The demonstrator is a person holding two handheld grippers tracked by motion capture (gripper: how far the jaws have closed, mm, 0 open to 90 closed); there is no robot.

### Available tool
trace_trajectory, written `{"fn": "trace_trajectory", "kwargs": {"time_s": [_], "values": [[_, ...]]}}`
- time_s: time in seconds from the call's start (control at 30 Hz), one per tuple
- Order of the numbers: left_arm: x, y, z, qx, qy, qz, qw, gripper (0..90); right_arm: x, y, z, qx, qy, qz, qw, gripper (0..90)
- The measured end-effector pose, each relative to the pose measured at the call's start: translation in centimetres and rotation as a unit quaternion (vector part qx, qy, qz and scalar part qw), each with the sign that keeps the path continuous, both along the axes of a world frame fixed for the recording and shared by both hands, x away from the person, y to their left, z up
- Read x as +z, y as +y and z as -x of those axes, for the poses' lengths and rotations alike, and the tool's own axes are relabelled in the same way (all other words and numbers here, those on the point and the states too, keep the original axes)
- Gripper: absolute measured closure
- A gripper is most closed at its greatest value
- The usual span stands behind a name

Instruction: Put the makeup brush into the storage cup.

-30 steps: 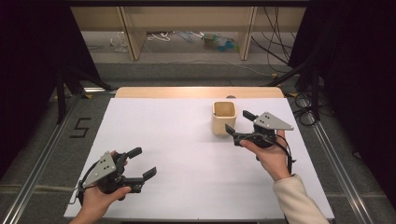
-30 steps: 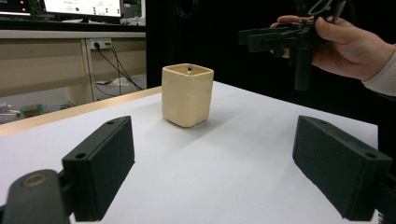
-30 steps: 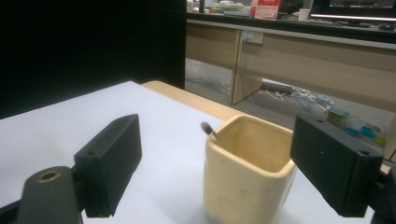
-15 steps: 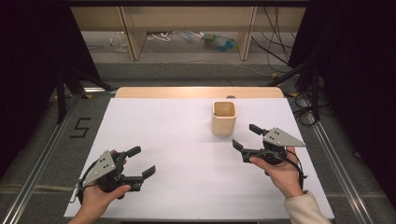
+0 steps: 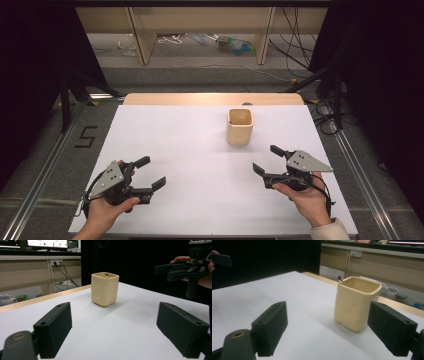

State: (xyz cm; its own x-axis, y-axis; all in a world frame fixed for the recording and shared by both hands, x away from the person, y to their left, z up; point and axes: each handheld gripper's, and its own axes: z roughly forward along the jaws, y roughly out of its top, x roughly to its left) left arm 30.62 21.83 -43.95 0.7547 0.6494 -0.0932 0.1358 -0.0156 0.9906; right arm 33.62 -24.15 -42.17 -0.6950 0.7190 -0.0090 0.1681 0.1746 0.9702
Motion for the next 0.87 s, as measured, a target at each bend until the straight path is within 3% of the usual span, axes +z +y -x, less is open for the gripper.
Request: {"fn": "trace_trajectory", "kwargs": {"time_s": [0.1,0.23,0.27,0.3,0.33,0.37,0.43,0.53,0.87], "values": [[0.0,0.0,0.0,0.001,-0.001,0.000,1.0000,12.6,0.0,-0.1,0.0,0.002,-0.010,0.009,0.9999,17.4],[-0.1,-0.1,0.0,0.000,0.002,-0.002,1.0000,12.7,-0.3,0.0,0.5,0.005,0.007,0.001,1.0000,17.4],[-0.1,0.0,0.0,-0.002,0.001,-0.003,1.0000,12.7,-0.3,-0.1,0.5,0.005,0.004,0.014,0.9999,17.4],[-0.1,-0.1,0.0,-0.002,0.001,-0.004,1.0000,12.7,-0.4,0.0,0.5,0.005,-0.002,0.012,0.9999,17.2],[-0.2,-0.1,0.0,-0.002,0.001,-0.004,1.0000,12.7,-0.5,-0.1,0.7,0.008,0.007,0.016,0.9998,17.2],[-0.2,-0.1,0.0,-0.003,0.001,-0.005,1.0000,12.7,-0.7,0.1,0.6,0.011,0.002,0.008,0.9999,17.3],[-0.2,-0.1,0.0,-0.003,0.001,-0.005,1.0000,12.7,-0.7,0.0,0.6,0.010,-0.007,0.015,0.9998,17.3],[-0.2,-0.1,0.0,-0.003,0.002,-0.005,1.0000,12.7,-0.8,0.0,0.9,0.014,0.012,0.020,0.9996,17.2],[-0.3,-0.2,0.0,-0.004,0.005,-0.004,1.0000,12.7,-1.1,0.2,0.8,0.016,0.011,0.029,0.9994,16.5]]}}
